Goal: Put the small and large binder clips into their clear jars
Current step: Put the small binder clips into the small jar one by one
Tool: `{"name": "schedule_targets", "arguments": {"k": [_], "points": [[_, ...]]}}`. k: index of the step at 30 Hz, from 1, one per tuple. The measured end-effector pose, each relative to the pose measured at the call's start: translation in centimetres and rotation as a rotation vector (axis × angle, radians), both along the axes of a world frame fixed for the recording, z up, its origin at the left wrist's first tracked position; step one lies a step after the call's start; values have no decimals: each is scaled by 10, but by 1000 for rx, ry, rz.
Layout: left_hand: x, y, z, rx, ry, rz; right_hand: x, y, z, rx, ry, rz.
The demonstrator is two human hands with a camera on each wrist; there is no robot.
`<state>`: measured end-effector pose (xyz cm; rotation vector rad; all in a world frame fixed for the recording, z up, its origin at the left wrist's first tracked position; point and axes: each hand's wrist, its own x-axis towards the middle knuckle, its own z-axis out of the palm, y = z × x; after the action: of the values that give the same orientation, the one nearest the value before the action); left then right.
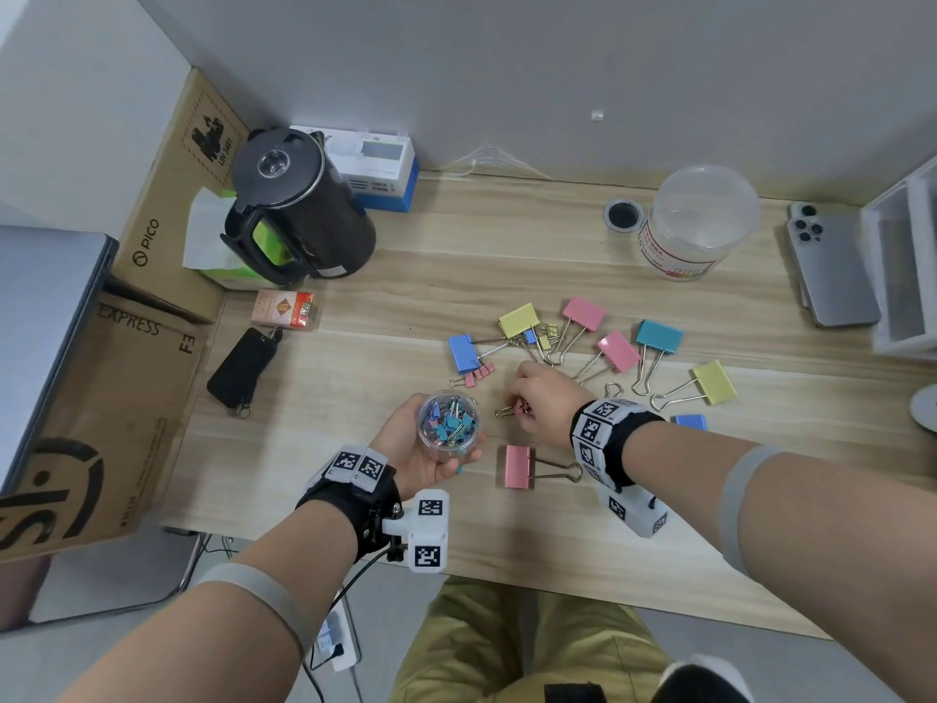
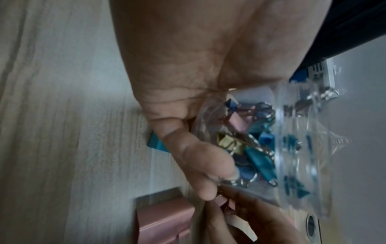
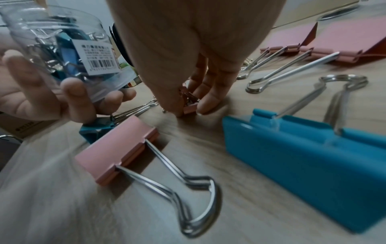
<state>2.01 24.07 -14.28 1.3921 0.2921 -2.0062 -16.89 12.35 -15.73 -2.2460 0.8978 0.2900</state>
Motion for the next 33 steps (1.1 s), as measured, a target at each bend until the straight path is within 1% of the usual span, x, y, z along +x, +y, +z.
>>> {"name": "schedule_targets", "arguments": {"k": [10,13,15,18,21,23,25,26,27,30,31,32,33], "points": [[-2,-7,7,-16,-17,-10,2,-6,7,-32,75,-10],[-3,-8,8,-16,-23,-10,5,-6,8,-17,85,-68],[-3,-7,7,-10,-23,-6,4,-7,8,20,36,-162],[-3,-9,6,1,-29,10,5,-10,15,82,-108,-275],[-6,-13,7,11,-63,18,13,-16,34,152,-257,-382],[-7,-16,7,12,-76,25,22,-20,49,171,-354,-420],[-8,-18,5,13,-87,29,31,-21,62,237,-434,-396],[-8,-19,5,13,-90,26,36,-20,67,269,-448,-356],[-9,-21,5,12,-91,24,41,-17,71,280,-444,-293],[-10,-25,6,7,-124,25,51,-9,72,209,-350,-47],[-9,-26,6,6,-136,26,52,-7,70,208,-331,-8],[-9,-27,7,6,-141,23,52,-6,68,228,-340,-19],[-8,-26,8,6,-135,22,52,-5,67,260,-380,-71]]}}
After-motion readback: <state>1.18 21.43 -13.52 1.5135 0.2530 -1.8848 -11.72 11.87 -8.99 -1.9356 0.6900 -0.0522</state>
